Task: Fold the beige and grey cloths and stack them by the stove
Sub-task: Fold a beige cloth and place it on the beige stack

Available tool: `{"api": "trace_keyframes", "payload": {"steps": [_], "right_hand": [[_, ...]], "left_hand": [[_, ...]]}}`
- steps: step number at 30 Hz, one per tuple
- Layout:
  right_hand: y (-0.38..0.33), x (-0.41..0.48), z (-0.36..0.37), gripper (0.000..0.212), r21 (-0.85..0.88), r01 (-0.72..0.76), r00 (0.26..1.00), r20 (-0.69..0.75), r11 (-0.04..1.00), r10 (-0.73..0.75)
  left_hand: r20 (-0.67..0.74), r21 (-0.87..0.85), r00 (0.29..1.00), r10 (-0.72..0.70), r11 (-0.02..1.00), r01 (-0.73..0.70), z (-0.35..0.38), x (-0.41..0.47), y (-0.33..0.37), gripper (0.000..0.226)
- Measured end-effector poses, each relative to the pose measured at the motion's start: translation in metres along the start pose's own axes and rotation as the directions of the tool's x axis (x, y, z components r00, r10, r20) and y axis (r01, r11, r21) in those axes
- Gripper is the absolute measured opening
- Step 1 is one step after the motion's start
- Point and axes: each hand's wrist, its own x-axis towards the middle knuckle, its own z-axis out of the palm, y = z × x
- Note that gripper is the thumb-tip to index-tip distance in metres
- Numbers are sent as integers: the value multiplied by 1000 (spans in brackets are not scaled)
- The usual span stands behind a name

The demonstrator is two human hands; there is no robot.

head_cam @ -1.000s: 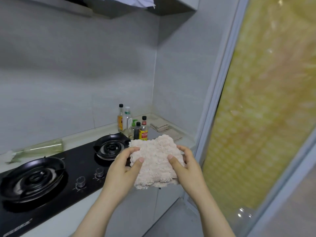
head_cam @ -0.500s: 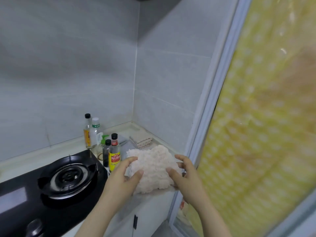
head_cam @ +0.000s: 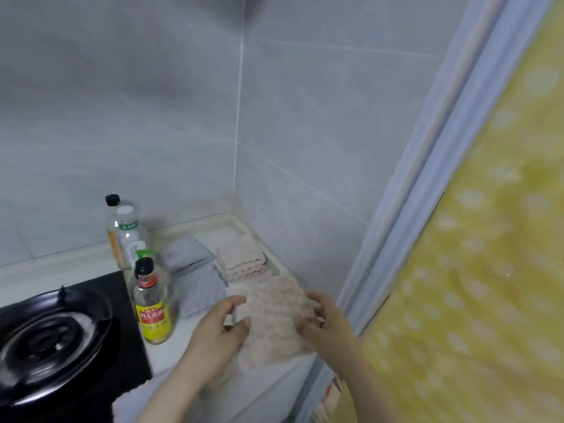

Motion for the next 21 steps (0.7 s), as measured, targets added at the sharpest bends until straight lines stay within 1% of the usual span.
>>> {"api": "trace_keyframes", "payload": {"steps": [3,7,11,13,16,21], "right_hand": [[16,48,-3,40,-35,-54,998,38,998,56],[38,111,2,39,-92,-110,993,42,990,115],[61,156,9,39,-160,-157,984,56,975,168],[70,174,14,39,-148,-173,981,63,974,184],[81,199,20,40,-124,-197,975,78,972,208],[95,241,30,41,-87,-223,969,88,971,230]], "left_hand": [[-1,-7,999,-40,999,40,17,42,-13,29],[32,1,989,-145,989,145,35,100,-36,27],[28,63,976,-217,974,215,53,140,-59,25],[48,90,967,-251,965,246,61,157,-70,28],[77,79,940,-332,942,326,67,178,-80,33],[23,49,917,-398,917,397,70,210,-94,30]]}}
